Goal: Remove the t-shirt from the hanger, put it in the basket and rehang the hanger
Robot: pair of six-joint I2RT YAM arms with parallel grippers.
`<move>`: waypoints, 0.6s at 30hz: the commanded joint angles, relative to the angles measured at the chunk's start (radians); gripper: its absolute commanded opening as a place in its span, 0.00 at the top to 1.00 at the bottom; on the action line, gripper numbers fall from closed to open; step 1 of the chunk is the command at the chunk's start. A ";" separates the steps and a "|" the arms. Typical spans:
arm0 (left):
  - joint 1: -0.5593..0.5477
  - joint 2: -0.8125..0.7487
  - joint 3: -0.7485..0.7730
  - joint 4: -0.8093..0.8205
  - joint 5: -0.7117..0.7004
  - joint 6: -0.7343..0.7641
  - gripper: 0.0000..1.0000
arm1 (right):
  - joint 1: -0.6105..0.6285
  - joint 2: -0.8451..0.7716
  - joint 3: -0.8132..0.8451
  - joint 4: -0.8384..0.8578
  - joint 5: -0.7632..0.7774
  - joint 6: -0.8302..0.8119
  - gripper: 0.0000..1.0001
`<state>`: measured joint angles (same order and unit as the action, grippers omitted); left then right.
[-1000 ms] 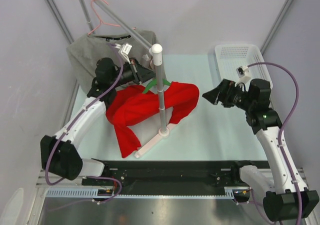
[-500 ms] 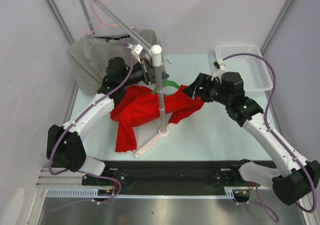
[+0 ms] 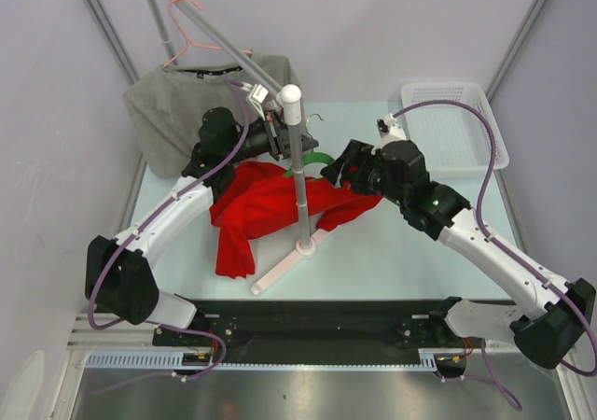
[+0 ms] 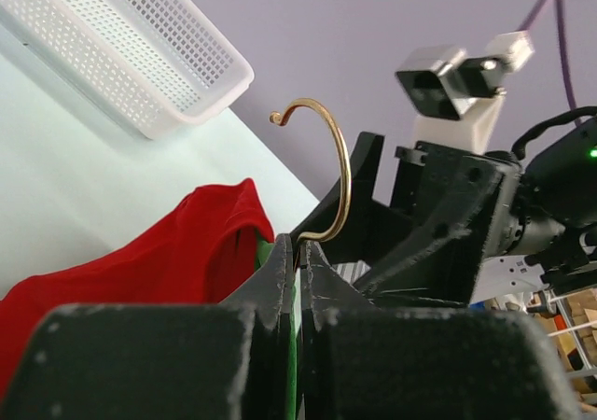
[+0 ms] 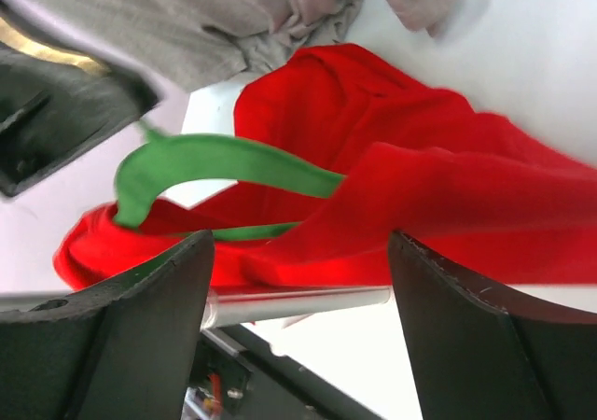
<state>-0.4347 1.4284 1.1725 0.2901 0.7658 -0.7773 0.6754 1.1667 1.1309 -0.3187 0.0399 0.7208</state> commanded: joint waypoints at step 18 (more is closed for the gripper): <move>-0.021 -0.017 0.058 0.012 0.150 -0.051 1.00 | -0.069 0.106 0.167 0.073 -0.538 -0.978 0.38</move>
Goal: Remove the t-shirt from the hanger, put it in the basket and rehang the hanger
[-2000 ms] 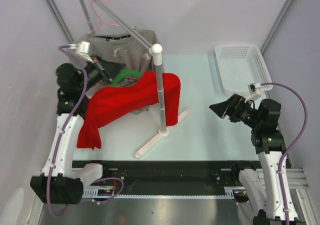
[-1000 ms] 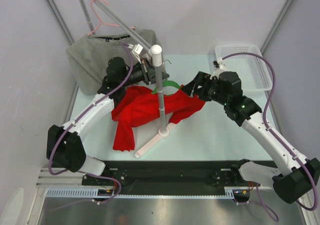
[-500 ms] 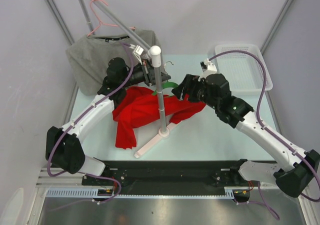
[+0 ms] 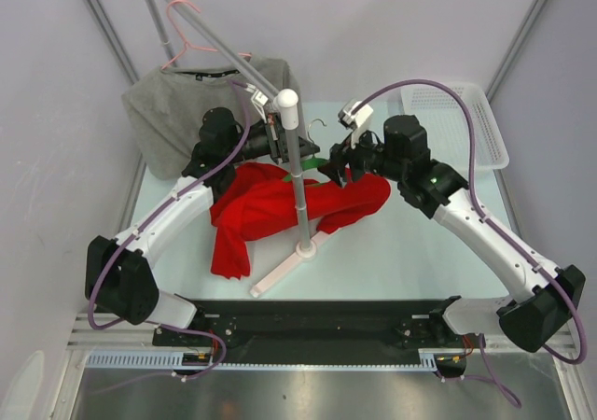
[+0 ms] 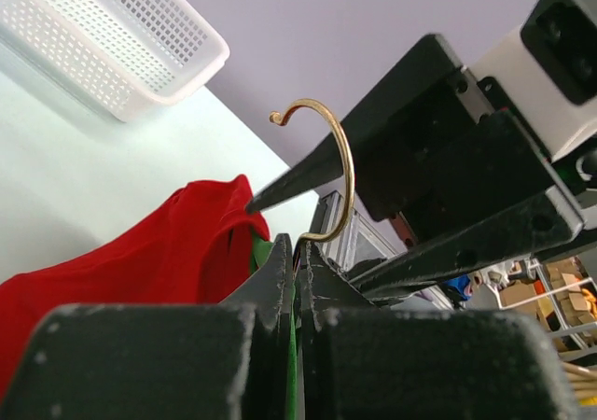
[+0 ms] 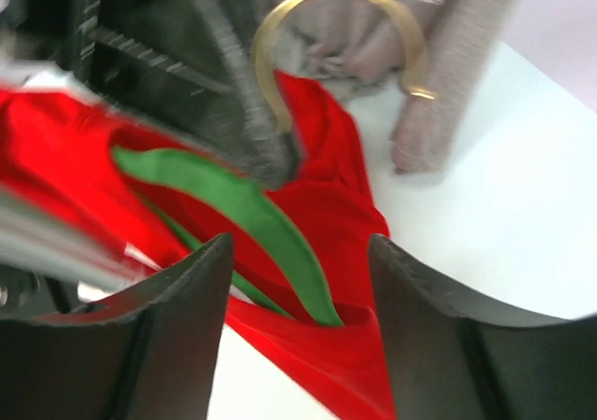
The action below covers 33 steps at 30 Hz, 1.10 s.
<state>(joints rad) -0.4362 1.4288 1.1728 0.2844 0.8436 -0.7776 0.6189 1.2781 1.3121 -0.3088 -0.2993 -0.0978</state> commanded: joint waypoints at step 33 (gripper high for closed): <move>-0.009 -0.109 0.087 -0.304 -0.049 0.193 0.34 | -0.083 0.047 -0.019 0.087 -0.375 -0.324 1.00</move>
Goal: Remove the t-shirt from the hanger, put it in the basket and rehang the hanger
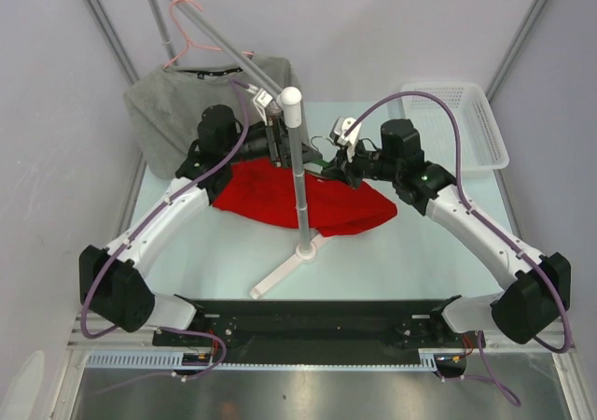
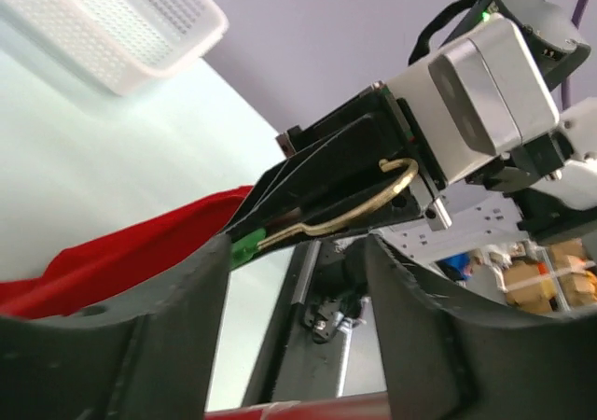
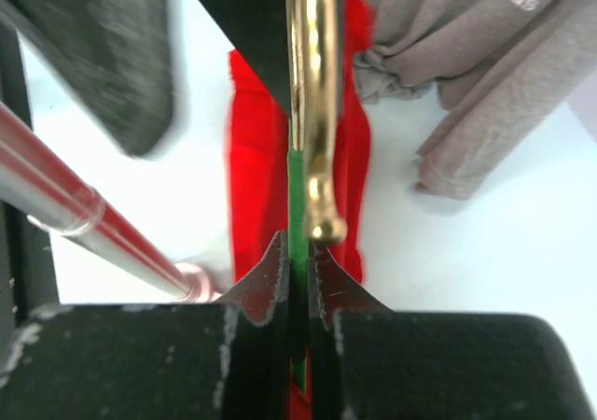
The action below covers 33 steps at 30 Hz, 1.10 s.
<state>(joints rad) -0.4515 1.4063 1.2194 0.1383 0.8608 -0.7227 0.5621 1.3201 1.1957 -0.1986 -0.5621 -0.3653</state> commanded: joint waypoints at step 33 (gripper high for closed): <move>0.001 -0.015 0.077 -0.306 0.196 0.480 0.46 | -0.128 0.192 0.357 -0.404 -0.599 -0.046 1.00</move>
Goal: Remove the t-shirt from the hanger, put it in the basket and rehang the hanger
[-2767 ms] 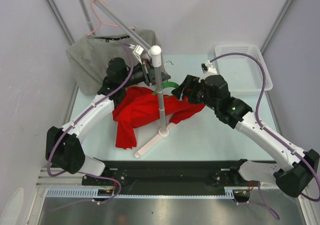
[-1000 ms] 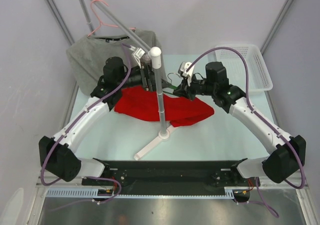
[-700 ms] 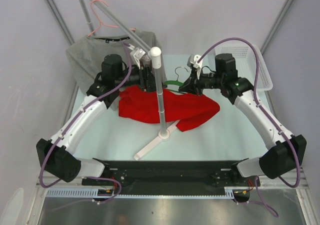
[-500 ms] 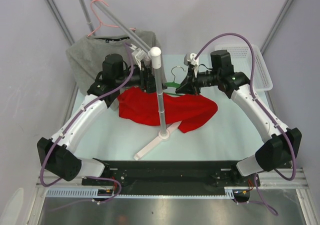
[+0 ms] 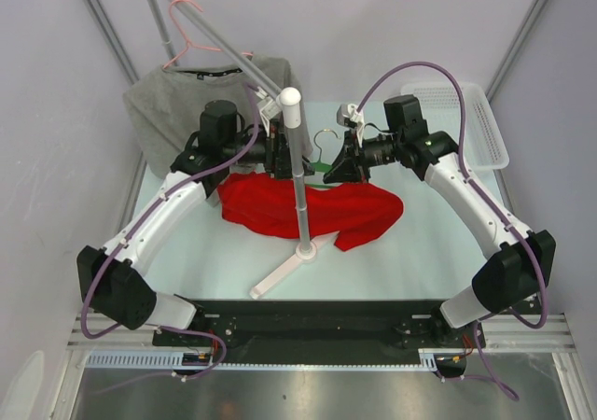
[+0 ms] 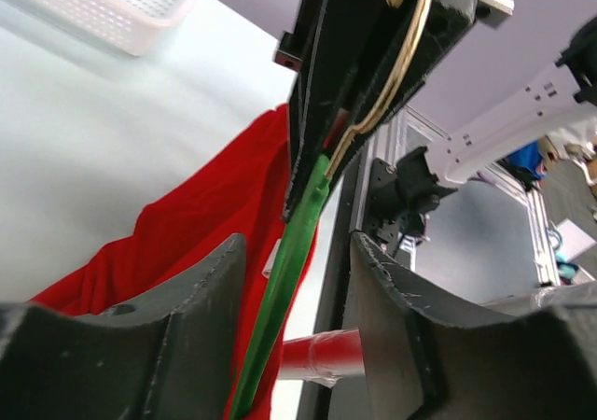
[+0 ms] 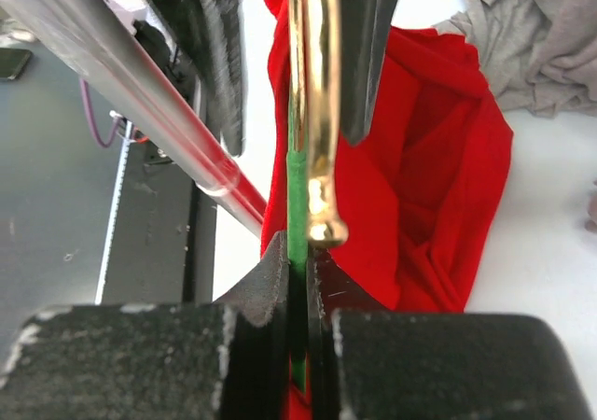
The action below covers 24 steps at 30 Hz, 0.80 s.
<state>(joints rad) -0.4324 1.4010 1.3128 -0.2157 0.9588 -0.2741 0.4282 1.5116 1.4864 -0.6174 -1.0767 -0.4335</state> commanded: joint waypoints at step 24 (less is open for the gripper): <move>-0.042 -0.063 -0.090 0.076 -0.113 -0.065 1.00 | 0.044 -0.310 -0.310 0.427 0.663 0.606 0.30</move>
<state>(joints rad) -0.4690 1.3968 1.2491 -0.1913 0.8818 -0.2726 0.4774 1.2812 1.1995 -0.3218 -0.6952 -0.0658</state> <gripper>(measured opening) 0.047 0.689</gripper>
